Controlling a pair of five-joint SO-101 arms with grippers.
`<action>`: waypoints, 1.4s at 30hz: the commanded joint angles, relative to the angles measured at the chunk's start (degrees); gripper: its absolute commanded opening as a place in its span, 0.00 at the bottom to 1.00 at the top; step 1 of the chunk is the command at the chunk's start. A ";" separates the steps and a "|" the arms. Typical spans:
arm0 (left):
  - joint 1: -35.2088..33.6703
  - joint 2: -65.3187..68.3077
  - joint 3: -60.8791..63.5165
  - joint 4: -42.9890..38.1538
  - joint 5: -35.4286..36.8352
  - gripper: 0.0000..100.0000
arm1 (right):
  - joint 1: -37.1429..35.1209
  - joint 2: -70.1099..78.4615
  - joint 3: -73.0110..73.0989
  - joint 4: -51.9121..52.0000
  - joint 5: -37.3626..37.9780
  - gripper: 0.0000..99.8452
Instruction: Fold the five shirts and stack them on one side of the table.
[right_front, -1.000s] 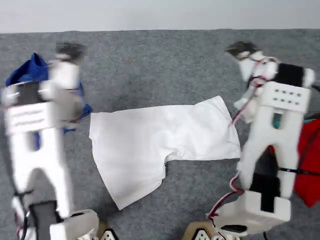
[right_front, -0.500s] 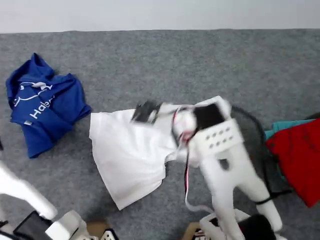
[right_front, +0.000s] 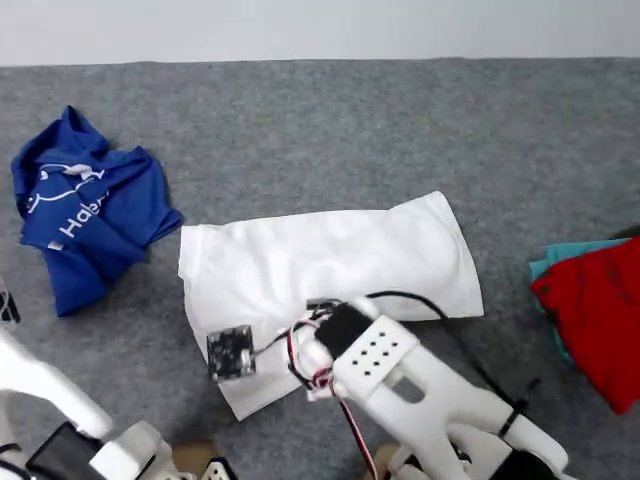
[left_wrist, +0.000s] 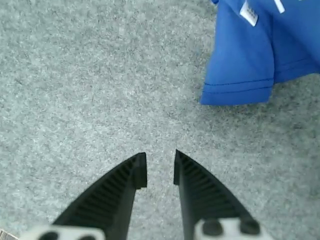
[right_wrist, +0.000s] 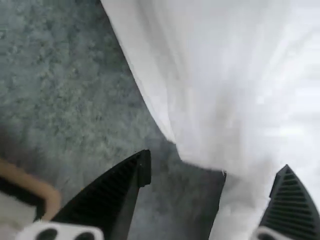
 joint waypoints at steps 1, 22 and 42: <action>-1.76 -2.29 0.40 -1.14 1.41 0.09 | -1.89 -1.63 3.43 -6.46 2.64 0.38; -4.22 -2.55 4.88 -4.13 3.52 0.10 | -7.52 13.05 0.18 -12.53 5.89 0.38; -4.22 -2.20 4.88 -4.13 3.43 0.10 | -3.47 28.09 -13.19 -12.09 8.79 0.20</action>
